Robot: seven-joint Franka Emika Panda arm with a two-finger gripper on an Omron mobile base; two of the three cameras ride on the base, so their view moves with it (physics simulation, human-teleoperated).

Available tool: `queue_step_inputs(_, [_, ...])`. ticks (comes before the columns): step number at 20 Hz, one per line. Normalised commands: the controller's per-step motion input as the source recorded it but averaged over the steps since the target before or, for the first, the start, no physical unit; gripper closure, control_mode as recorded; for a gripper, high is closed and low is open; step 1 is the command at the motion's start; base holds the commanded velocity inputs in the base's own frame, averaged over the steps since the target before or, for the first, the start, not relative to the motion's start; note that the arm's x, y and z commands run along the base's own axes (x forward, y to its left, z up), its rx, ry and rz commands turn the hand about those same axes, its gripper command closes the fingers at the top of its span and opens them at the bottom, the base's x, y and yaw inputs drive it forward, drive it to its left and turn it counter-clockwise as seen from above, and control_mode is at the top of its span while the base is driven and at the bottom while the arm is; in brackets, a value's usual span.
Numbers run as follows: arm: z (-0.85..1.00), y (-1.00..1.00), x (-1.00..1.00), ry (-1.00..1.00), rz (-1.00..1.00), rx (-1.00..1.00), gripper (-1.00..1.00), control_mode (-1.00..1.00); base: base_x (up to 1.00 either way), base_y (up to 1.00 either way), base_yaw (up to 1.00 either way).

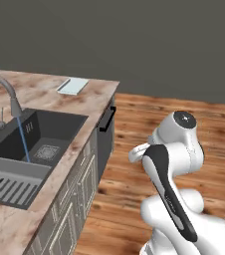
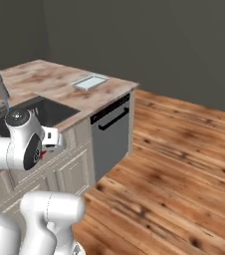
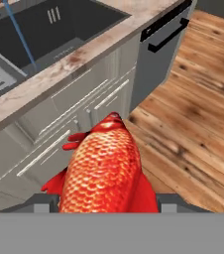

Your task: Take the fish out of the fridge, briefly rinse it in the sink, and place it on the tray next to the sink.

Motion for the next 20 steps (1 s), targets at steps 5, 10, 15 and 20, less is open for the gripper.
queue_step_inputs(5, [0.00, 0.00, 0.00, 0.00, 0.00, 0.00, 1.00, 1.00, 1.00, -0.65, 0.39])
queue_step_inputs(10, [0.00, 0.00, 0.00, 0.00, 0.00, 0.00, 1.00, 1.00, 0.96, -0.65, 0.45])
queue_step_inputs(15, [0.00, 0.00, 0.00, 0.00, 0.00, 0.00, 1.00, 1.00, 0.48, -0.65, 0.54])
queue_step_inputs(20, [0.00, 0.00, 0.00, 0.00, 0.00, 0.00, 1.00, 1.00, 0.21, -0.17, 0.71])
